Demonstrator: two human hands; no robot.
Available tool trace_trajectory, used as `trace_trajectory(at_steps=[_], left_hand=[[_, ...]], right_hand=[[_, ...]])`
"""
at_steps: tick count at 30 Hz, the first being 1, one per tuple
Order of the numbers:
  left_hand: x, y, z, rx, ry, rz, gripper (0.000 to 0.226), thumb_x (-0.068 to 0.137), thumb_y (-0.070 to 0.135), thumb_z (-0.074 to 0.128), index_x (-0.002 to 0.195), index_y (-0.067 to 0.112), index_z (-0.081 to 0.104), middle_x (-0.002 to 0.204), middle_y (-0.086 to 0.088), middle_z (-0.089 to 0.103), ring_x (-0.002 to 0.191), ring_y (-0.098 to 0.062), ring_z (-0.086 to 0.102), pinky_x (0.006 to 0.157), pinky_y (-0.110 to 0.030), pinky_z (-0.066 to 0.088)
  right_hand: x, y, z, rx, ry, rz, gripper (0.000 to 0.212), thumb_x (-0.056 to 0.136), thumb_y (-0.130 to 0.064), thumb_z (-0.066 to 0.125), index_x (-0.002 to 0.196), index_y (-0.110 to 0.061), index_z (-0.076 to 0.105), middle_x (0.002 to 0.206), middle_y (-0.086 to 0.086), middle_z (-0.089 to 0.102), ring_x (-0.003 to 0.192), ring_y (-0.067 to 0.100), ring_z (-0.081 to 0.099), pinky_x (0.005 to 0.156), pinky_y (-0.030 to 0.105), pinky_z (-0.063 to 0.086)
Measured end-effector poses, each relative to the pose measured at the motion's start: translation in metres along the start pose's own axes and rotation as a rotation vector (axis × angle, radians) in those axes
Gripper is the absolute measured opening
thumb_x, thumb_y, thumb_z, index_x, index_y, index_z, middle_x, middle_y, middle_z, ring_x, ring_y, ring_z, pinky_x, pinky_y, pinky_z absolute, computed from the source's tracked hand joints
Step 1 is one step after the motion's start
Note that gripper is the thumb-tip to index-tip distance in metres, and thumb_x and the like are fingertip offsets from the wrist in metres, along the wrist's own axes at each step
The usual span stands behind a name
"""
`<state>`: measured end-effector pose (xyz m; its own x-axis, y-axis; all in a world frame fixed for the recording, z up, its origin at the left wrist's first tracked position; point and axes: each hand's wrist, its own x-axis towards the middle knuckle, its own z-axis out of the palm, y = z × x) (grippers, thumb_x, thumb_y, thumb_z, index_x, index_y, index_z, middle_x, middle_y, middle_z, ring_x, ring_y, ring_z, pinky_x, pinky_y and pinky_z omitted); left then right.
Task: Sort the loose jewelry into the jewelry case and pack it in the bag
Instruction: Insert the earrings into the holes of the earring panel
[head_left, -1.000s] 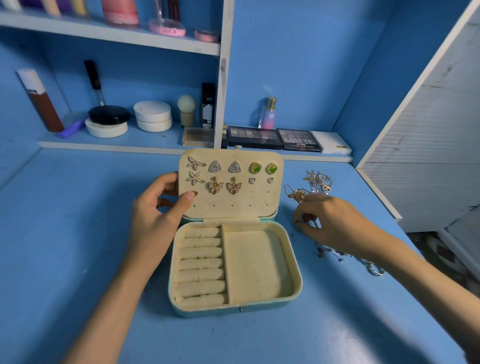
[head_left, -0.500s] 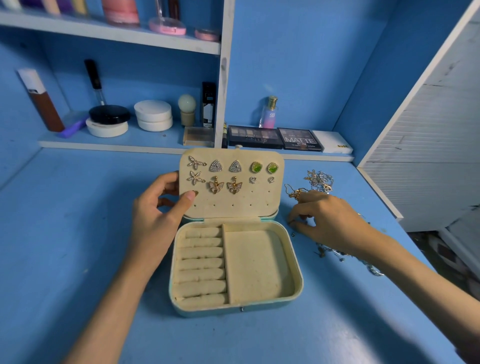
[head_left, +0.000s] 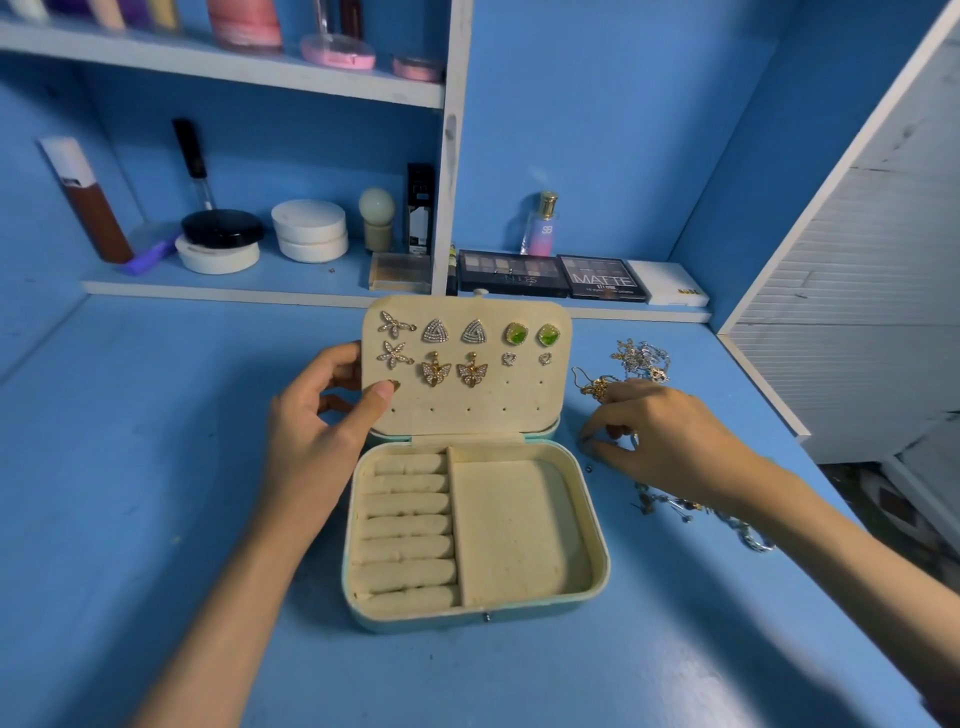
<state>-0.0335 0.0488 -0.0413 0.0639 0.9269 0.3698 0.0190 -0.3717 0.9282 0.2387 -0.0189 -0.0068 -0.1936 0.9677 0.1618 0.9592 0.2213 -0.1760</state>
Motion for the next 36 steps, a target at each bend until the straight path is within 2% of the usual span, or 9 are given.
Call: trace_trajectory(at_steps=[7, 13, 15, 18, 23, 27, 29, 32, 36], left_hand=[[0.0, 0.0, 0.0, -0.004, 0.001, -0.005, 0.021, 0.076, 0.021, 0.065, 0.092, 0.033, 0.065, 0.089, 0.02, 0.071, 0.084, -0.003, 0.062, 0.073, -0.013, 0.047], [0.0, 0.001, 0.0, 0.007, 0.002, -0.014, 0.02, 0.076, 0.021, 0.064, 0.092, 0.033, 0.065, 0.089, 0.019, 0.071, 0.084, -0.004, 0.062, 0.075, -0.017, 0.048], [-0.001, 0.002, -0.001, 0.036, 0.001, -0.003, 0.02, 0.077, 0.022, 0.064, 0.093, 0.033, 0.065, 0.09, 0.02, 0.071, 0.083, -0.004, 0.062, 0.075, -0.017, 0.048], [-0.004, 0.004, -0.003, 0.13, 0.0, 0.049, 0.017, 0.08, 0.024, 0.062, 0.096, 0.031, 0.063, 0.093, 0.019, 0.069, 0.084, -0.007, 0.063, 0.076, -0.019, 0.05], [-0.011, 0.004, -0.007, 0.218, 0.019, 0.138, 0.016, 0.082, 0.026, 0.064, 0.097, 0.021, 0.061, 0.091, 0.008, 0.069, 0.081, -0.01, 0.064, 0.076, -0.027, 0.054], [-0.015, 0.004, -0.012, 0.263, -0.001, 0.235, 0.014, 0.082, 0.037, 0.06, 0.091, 0.027, 0.056, 0.088, 0.004, 0.069, 0.08, -0.008, 0.065, 0.076, -0.022, 0.053], [-0.018, 0.004, -0.015, 0.352, -0.004, 0.324, 0.012, 0.084, 0.034, 0.059, 0.092, 0.027, 0.053, 0.086, 0.006, 0.067, 0.079, -0.003, 0.063, 0.075, -0.012, 0.049], [-0.022, 0.005, -0.019, 0.498, -0.019, 0.463, 0.013, 0.086, 0.027, 0.057, 0.096, 0.022, 0.05, 0.085, 0.009, 0.062, 0.08, -0.002, 0.059, 0.078, 0.0, 0.039], [-0.029, 0.003, -0.026, 0.557, -0.095, 0.549, 0.008, 0.09, 0.02, 0.052, 0.098, 0.02, 0.049, 0.093, 0.01, 0.053, 0.086, -0.004, 0.055, 0.087, -0.006, 0.039]], right_hand=[[0.002, -0.002, 0.001, -0.01, -0.04, 0.019, 0.005, 0.082, -0.02, 0.065, 0.08, -0.022, 0.069, 0.075, -0.006, 0.049, 0.074, 0.018, 0.052, 0.061, 0.039, 0.05], [0.002, -0.004, 0.0, 0.022, -0.033, 0.035, 0.005, 0.083, -0.019, 0.063, 0.08, -0.022, 0.065, 0.076, -0.008, 0.052, 0.07, 0.014, 0.048, 0.059, 0.03, 0.044], [0.003, -0.004, -0.001, 0.078, -0.009, 0.051, 0.008, 0.082, -0.016, 0.064, 0.077, -0.023, 0.065, 0.073, -0.01, 0.052, 0.066, 0.013, 0.05, 0.059, 0.031, 0.046], [0.008, -0.003, -0.008, 0.204, 0.022, 0.094, 0.012, 0.081, -0.011, 0.067, 0.077, -0.023, 0.065, 0.073, -0.005, 0.059, 0.064, 0.011, 0.053, 0.062, 0.023, 0.044], [0.019, -0.005, -0.027, 0.358, 0.105, 0.18, 0.006, 0.083, -0.011, 0.067, 0.08, -0.016, 0.069, 0.069, 0.002, 0.065, 0.062, 0.009, 0.052, 0.059, 0.014, 0.041], [0.033, -0.008, -0.042, 0.433, 0.133, 0.175, 0.011, 0.084, -0.011, 0.066, 0.08, -0.021, 0.068, 0.07, 0.004, 0.065, 0.061, 0.013, 0.053, 0.06, 0.021, 0.043], [0.042, -0.014, -0.048, 0.557, 0.13, 0.187, 0.011, 0.085, -0.009, 0.065, 0.081, -0.019, 0.068, 0.065, -0.003, 0.065, 0.06, 0.01, 0.053, 0.055, 0.014, 0.041], [0.056, -0.031, -0.053, 0.716, 0.059, 0.168, 0.008, 0.085, -0.009, 0.066, 0.081, -0.016, 0.068, 0.058, -0.009, 0.06, 0.054, 0.002, 0.051, 0.052, 0.008, 0.037], [0.073, -0.064, -0.049, 0.727, -0.154, 0.036, 0.004, 0.086, -0.008, 0.065, 0.088, -0.008, 0.069, 0.07, 0.006, 0.062, 0.06, 0.004, 0.053, 0.056, 0.011, 0.039]])
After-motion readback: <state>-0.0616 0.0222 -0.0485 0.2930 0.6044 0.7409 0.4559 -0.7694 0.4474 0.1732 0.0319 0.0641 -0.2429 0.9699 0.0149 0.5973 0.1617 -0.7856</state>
